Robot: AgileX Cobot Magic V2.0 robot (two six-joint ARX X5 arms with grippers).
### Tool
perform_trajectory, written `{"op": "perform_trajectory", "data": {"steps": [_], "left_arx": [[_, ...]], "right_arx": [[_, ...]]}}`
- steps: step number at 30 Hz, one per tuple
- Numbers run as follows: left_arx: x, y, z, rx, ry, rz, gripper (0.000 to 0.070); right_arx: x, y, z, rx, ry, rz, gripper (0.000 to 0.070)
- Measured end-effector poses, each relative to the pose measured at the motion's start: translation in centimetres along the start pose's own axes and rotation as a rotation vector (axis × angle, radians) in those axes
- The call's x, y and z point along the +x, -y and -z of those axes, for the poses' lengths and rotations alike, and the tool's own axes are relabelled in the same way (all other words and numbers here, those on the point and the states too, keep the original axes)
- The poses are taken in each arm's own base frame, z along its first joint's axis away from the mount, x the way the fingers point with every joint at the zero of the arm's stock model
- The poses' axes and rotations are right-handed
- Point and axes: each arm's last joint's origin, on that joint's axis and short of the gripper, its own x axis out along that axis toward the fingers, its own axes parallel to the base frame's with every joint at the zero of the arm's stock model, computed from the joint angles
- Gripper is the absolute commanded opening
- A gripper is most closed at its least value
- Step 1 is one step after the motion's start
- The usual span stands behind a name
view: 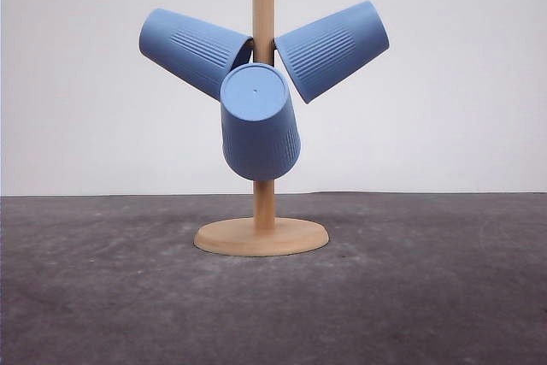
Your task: Place three cups
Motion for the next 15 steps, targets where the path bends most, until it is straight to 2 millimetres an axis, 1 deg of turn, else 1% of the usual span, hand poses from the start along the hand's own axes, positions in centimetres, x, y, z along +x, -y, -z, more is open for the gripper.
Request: {"op": "perform_trajectory", "data": {"steps": [5,10,15], "left_arx": [[0.0,0.0,0.0,0.0,0.0,0.0,0.0],[0.0,0.0,0.0,0.0,0.0,0.0,0.0],[0.0,0.0,0.0,0.0,0.0,0.0,0.0]], "right_arx": [[0.0,-0.01,-0.01,0.034,0.001,-0.004,0.0003],[0.0,-0.01,-0.08,0.146,0.008,-0.005,0.0003],[0.0,-0.01,-0.08,0.188,0.008,-0.004,0.0003]]}}
